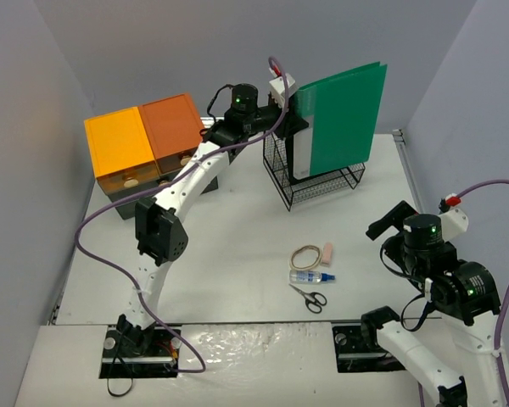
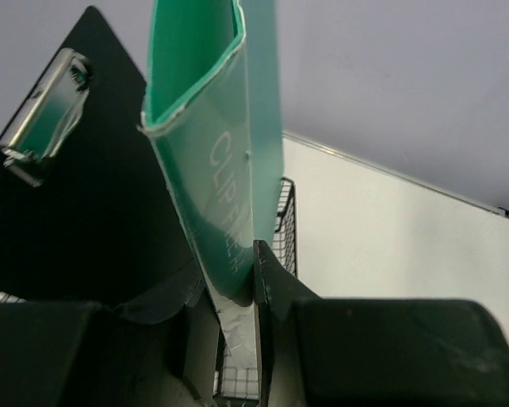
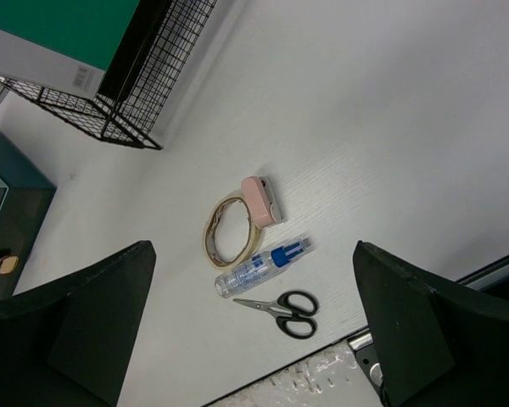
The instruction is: Organize the desk
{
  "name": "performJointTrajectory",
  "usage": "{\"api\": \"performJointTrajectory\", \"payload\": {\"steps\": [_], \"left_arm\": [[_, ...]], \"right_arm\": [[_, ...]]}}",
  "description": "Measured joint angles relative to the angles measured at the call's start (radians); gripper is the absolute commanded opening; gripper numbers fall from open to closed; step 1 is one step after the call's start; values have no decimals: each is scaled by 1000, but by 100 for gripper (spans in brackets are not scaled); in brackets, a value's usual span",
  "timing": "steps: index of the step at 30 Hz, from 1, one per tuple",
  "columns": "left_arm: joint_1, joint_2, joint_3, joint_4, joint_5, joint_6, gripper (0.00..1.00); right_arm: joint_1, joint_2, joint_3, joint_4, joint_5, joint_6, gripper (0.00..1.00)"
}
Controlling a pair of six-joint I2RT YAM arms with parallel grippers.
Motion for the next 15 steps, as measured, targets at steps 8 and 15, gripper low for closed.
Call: {"api": "performJointTrajectory", "payload": {"steps": [8,15], "left_arm": [[60,-47,-62,-57,23,43,0],[71,-91,-163,-53,25,65,0]], "right_arm": [[0,-21,-44,-11,-1,15,100],[0,-23,-62,-11,-1,34,100]]}}
